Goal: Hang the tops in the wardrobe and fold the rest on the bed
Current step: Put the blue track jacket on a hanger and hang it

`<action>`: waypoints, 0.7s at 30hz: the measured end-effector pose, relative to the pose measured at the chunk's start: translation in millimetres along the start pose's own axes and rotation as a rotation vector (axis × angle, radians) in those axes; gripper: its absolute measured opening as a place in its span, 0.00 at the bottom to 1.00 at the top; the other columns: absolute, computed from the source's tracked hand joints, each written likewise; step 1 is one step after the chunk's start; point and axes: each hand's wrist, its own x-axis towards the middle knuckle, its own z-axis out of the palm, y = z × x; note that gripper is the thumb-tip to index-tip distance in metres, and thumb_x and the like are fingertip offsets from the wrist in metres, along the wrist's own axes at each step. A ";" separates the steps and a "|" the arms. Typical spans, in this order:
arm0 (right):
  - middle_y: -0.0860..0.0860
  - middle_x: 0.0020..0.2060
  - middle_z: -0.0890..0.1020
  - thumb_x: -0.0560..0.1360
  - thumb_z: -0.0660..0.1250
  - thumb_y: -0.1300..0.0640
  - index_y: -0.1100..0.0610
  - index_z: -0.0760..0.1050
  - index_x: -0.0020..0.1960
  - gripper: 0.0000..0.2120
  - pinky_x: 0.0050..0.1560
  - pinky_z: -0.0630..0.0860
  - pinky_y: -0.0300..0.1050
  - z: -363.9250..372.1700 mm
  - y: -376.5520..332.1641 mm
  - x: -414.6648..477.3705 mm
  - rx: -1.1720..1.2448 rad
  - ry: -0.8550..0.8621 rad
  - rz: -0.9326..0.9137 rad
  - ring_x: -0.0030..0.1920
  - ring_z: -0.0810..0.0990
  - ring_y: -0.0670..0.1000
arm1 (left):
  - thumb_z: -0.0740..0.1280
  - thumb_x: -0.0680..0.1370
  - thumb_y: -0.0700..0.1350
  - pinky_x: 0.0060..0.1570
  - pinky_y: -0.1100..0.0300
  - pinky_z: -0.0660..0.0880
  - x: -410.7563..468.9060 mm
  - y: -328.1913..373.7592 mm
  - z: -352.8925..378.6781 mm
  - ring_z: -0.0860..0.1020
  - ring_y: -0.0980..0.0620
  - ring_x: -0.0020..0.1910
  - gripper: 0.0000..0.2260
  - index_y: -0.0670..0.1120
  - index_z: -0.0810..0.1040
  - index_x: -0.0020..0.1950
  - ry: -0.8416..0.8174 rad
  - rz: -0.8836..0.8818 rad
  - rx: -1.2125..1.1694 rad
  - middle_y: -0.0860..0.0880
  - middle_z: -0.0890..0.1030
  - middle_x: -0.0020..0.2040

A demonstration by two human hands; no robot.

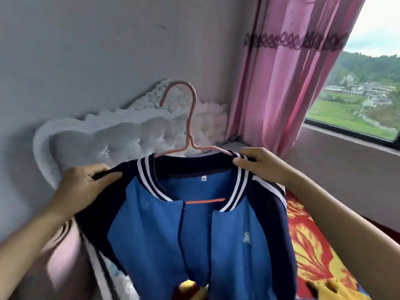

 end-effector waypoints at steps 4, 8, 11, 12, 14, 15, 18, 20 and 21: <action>0.43 0.23 0.62 0.77 0.64 0.56 0.59 0.64 0.32 0.18 0.28 0.59 0.34 44.1 -44.9 31.9 0.116 -0.155 -0.116 0.25 0.60 0.42 | 0.70 0.74 0.45 0.27 0.69 0.69 -52.0 -18.2 -62.7 0.75 0.60 0.26 0.10 0.58 0.81 0.35 0.130 -0.205 0.017 0.54 0.80 0.28; 0.42 0.22 0.62 0.76 0.66 0.54 0.57 0.60 0.30 0.21 0.29 0.59 0.34 94.0 -100.3 55.2 0.276 -0.355 -0.181 0.24 0.60 0.41 | 0.71 0.73 0.44 0.33 0.63 0.74 -106.5 -26.3 -131.0 0.79 0.55 0.31 0.08 0.58 0.82 0.37 0.304 -0.362 0.039 0.52 0.83 0.34; 0.53 0.32 0.67 0.62 0.74 0.40 0.69 0.66 0.35 0.33 0.39 0.62 0.45 122.7 -149.8 59.4 0.340 -0.576 -0.230 0.33 0.67 0.50 | 0.71 0.73 0.42 0.33 0.61 0.76 -148.8 -30.9 -178.4 0.81 0.53 0.33 0.07 0.55 0.83 0.38 0.382 -0.421 0.064 0.51 0.83 0.35; 0.56 0.32 0.67 0.59 0.75 0.40 0.71 0.67 0.36 0.34 0.40 0.65 0.47 134.0 -169.7 59.4 0.339 -0.626 -0.254 0.34 0.70 0.52 | 0.71 0.73 0.41 0.32 0.65 0.75 -164.9 -33.4 -195.5 0.80 0.57 0.31 0.09 0.55 0.83 0.38 0.416 -0.413 0.084 0.53 0.83 0.34; 0.63 0.31 0.71 0.57 0.74 0.48 0.74 0.72 0.39 0.29 0.44 0.71 0.52 155.1 -201.0 58.4 0.340 -0.716 -0.283 0.39 0.79 0.58 | 0.71 0.73 0.39 0.29 0.72 0.71 -188.6 -38.0 -221.2 0.76 0.63 0.27 0.10 0.54 0.82 0.37 0.472 -0.416 0.128 0.56 0.82 0.30; 0.62 0.32 0.75 0.56 0.73 0.50 0.71 0.76 0.40 0.25 0.44 0.74 0.48 171.7 -223.3 56.9 0.343 -0.776 -0.298 0.40 0.80 0.58 | 0.71 0.73 0.39 0.28 0.72 0.69 -204.7 -38.2 -240.6 0.75 0.64 0.26 0.09 0.52 0.82 0.36 0.514 -0.430 0.150 0.56 0.81 0.29; 0.47 0.34 0.78 0.65 0.69 0.51 0.55 0.77 0.39 0.08 0.43 0.70 0.40 215.8 -288.2 39.6 0.342 -0.875 -0.410 0.37 0.76 0.45 | 0.72 0.72 0.41 0.29 0.74 0.66 -243.5 -48.5 -288.1 0.74 0.65 0.28 0.10 0.52 0.80 0.32 0.629 -0.446 0.248 0.52 0.79 0.31; 0.45 0.37 0.74 0.76 0.65 0.51 0.55 0.75 0.44 0.08 0.48 0.68 0.38 242.6 -330.5 29.2 0.285 -0.866 -0.518 0.39 0.72 0.42 | 0.72 0.72 0.43 0.33 0.74 0.65 -264.7 -51.8 -318.5 0.74 0.63 0.32 0.11 0.53 0.78 0.31 0.670 -0.465 0.338 0.49 0.79 0.36; 0.45 0.37 0.74 0.78 0.63 0.52 0.55 0.75 0.44 0.08 0.47 0.68 0.36 253.6 -349.9 23.4 0.282 -0.865 -0.550 0.38 0.71 0.41 | 0.72 0.72 0.43 0.33 0.73 0.65 -274.9 -52.4 -333.0 0.75 0.61 0.34 0.09 0.52 0.78 0.33 0.682 -0.472 0.377 0.47 0.78 0.37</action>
